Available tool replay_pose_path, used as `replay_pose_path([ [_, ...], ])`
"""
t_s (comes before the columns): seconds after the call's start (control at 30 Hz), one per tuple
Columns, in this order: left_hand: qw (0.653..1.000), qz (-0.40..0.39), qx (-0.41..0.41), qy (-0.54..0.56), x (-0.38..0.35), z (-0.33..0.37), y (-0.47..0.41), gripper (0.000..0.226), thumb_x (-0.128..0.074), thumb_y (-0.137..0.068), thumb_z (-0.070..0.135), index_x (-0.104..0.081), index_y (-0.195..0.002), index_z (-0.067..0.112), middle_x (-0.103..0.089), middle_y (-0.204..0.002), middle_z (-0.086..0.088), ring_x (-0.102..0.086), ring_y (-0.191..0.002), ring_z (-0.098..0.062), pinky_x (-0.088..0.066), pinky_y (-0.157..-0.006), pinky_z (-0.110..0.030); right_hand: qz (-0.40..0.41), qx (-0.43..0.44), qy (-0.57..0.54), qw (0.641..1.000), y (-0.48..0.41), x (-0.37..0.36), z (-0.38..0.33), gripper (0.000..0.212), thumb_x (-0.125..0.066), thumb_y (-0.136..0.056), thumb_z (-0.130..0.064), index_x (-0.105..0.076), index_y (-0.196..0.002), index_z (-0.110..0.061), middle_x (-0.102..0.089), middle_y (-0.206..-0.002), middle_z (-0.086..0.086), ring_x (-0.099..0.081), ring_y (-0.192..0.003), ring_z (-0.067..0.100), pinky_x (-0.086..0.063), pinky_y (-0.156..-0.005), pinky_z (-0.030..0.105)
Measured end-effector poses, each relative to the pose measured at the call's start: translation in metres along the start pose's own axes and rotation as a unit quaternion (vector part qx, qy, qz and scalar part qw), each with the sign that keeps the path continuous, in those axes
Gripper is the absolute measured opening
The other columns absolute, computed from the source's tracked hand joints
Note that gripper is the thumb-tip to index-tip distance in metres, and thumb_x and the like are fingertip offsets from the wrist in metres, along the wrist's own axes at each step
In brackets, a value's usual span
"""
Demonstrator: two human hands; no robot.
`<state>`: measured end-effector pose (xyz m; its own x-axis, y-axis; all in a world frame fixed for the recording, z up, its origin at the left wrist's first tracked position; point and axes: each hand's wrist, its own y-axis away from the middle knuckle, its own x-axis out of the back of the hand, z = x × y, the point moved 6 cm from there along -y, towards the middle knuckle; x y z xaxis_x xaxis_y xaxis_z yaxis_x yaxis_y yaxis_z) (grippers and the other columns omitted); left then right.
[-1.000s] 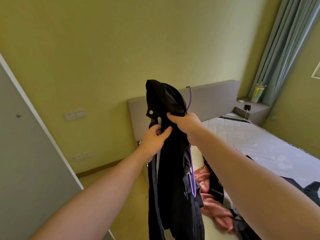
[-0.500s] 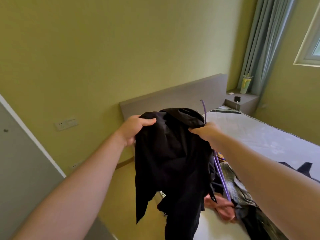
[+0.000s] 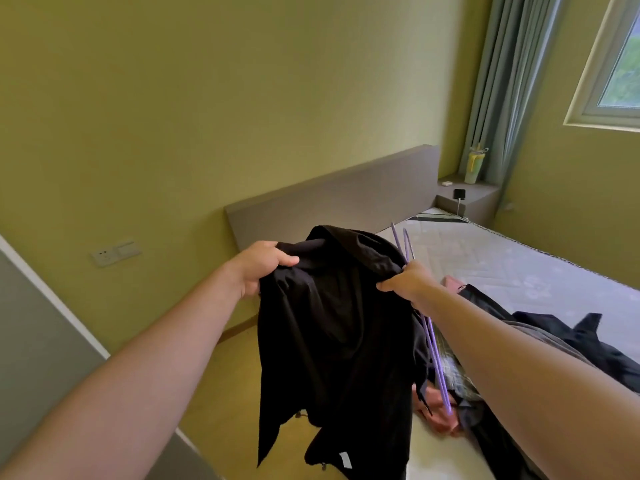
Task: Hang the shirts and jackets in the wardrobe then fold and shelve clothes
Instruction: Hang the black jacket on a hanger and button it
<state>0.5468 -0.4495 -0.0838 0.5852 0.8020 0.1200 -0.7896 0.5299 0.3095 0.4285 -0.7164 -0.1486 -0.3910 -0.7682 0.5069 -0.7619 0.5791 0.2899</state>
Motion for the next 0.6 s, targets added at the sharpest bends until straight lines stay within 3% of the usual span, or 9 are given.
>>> replay_pose_path([
  [0.1,0.998,0.044,-0.038,0.04,0.004,0.004,-0.006,0.018,-0.059,-0.093,-0.002,-0.069,-0.107,0.004,-0.076,-0.1,-0.017,-0.075,-0.089,-0.029,-0.06,-0.068,-0.035,-0.003,-0.004,0.009,1.0,0.003,-0.003,0.002,0.055,-0.086,-0.075,-0.031,-0.042,-0.103,-0.015,-0.051,-0.09,-0.001,-0.055,-0.085,0.02,-0.045,-0.067,0.032],
  [0.2,0.992,0.112,-0.03,0.053,0.012,0.001,-0.012,0.016,-0.058,-0.095,-0.001,-0.069,-0.1,0.008,-0.077,-0.091,-0.015,-0.076,-0.077,-0.026,-0.059,-0.058,-0.033,-0.006,0.012,0.026,1.0,0.011,-0.01,0.003,0.041,-0.074,-0.085,-0.043,-0.047,-0.089,-0.013,-0.053,-0.074,0.001,-0.052,-0.061,0.015,-0.04,-0.049,0.027],
  [0.3,0.989,0.137,-0.007,-0.049,0.012,-0.011,-0.019,0.014,-0.058,-0.096,0.002,-0.066,-0.107,0.005,-0.074,-0.098,-0.018,-0.074,-0.085,-0.031,-0.06,-0.067,-0.037,-0.014,0.027,-0.014,0.999,0.024,-0.021,0.001,0.04,-0.054,-0.094,-0.053,-0.052,-0.094,-0.013,-0.058,-0.076,0.003,-0.063,-0.063,0.019,-0.039,-0.042,0.024],
  [0.4,0.977,0.13,0.002,-0.171,0.001,-0.025,-0.021,0.013,-0.059,-0.097,0.008,-0.062,-0.109,0.002,-0.069,-0.106,-0.019,-0.068,-0.098,-0.033,-0.056,-0.089,-0.044,-0.029,0.032,-0.024,0.999,0.037,-0.034,-0.003,0.048,-0.04,-0.098,-0.059,-0.052,-0.089,-0.013,-0.058,-0.076,0.003,-0.063,-0.06,0.019,-0.042,-0.05,0.025],
  [0.53,0.973,0.171,0.022,-0.152,0.002,-0.055,-0.024,0.02,-0.056,-0.099,0.012,-0.061,-0.109,-0.004,-0.066,-0.111,-0.024,-0.065,-0.104,-0.038,-0.051,-0.086,-0.042,-0.039,0.034,-0.086,0.995,0.046,-0.046,-0.003,0.048,-0.037,-0.1,-0.053,-0.041,-0.07,-0.016,-0.037,-0.061,0.001,-0.034,-0.05,0.018,-0.031,-0.052,0.03],
  [0.6,0.969,0.207,0.025,-0.136,0.011,-0.068,-0.022,0.024,-0.055,-0.101,0.013,-0.061,-0.112,-0.007,-0.064,-0.107,-0.022,-0.063,-0.097,-0.033,-0.049,-0.082,-0.038,-0.043,0.03,-0.095,0.994,0.05,-0.05,0.001,0.04,-0.045,-0.098,-0.044,-0.043,-0.068,-0.017,-0.038,-0.06,0.001,-0.033,-0.05,0.017,-0.03,-0.053,0.032],
])
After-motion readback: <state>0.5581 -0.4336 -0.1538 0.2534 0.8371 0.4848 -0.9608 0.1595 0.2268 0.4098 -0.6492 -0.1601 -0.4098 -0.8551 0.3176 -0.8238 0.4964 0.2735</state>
